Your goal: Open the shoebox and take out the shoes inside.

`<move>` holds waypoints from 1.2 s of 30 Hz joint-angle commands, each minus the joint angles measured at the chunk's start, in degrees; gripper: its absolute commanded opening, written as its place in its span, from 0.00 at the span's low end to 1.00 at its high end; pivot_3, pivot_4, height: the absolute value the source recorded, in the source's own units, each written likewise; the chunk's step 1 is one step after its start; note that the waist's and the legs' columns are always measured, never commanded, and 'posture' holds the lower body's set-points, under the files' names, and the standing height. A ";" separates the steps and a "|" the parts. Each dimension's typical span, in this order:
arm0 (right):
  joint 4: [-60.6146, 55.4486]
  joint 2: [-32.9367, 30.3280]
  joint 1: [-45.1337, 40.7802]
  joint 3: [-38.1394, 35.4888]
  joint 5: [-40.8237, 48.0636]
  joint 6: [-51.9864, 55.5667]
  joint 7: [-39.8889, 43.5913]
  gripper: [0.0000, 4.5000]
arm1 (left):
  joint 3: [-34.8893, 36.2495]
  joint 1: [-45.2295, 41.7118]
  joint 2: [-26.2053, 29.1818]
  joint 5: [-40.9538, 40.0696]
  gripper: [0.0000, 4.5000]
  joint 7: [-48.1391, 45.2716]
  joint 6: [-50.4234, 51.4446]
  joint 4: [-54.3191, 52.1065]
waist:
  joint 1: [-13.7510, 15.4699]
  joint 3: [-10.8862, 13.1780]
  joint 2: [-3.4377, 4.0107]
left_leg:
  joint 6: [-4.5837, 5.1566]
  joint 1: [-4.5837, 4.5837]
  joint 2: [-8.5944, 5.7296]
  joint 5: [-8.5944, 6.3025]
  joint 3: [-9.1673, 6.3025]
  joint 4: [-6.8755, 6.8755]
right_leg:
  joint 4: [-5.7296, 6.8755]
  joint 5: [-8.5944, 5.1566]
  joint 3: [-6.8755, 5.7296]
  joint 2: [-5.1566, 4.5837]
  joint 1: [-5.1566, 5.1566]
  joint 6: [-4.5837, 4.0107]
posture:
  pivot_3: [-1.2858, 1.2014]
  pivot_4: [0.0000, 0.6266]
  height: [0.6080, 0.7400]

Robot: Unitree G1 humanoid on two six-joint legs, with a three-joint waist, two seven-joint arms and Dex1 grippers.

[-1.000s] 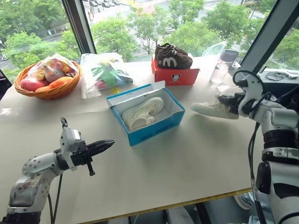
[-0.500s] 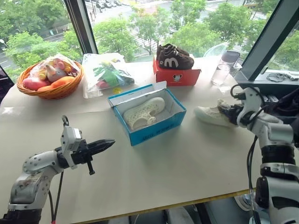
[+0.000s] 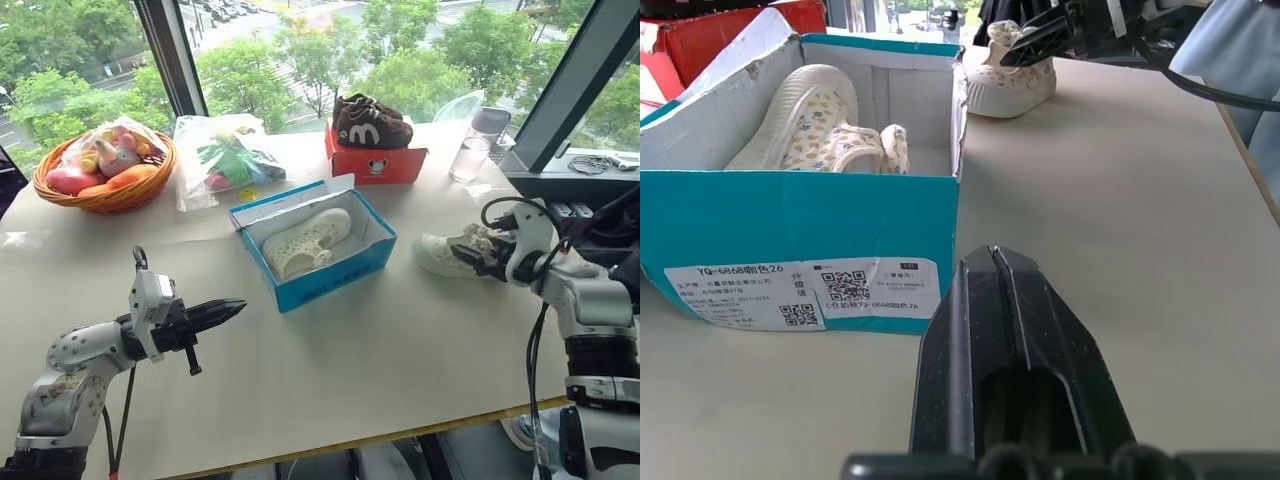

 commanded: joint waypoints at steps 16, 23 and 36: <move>-10.77 6.49 -21.17 11.96 5.39 0.90 10.75 0.98 | 2.21 0.31 1.28 -0.98 0.00 1.52 -0.22 -1.41 | -0.18 0.00 0.00 | 0.00 0.09 0.04 0.00 0.01 0.00 | 0.04 -0.10 0.00 0.03 0.00 0.17 | 0.52 0.24 1.00; -0.89 18.19 -24.09 24.31 -0.08 -1.40 12.38 0.98 | 2.74 1.58 1.11 -1.08 0.00 2.46 -0.33 -2.41 | 0.49 -0.01 -0.02 | 0.00 -0.09 0.02 0.00 -0.07 0.01 | 0.05 0.15 -0.08 0.00 -0.10 -0.25 | 0.52 0.24 1.00; 18.09 21.55 -29.01 32.33 -12.96 -10.54 15.04 0.98 | 2.54 1.99 0.94 -1.26 0.00 3.20 -0.37 -2.77 | 0.79 -0.01 -0.02 | -0.01 -0.03 0.02 0.00 -0.08 0.03 | 0.05 0.17 -0.15 -0.03 -0.09 -0.27 | 0.52 0.24 1.00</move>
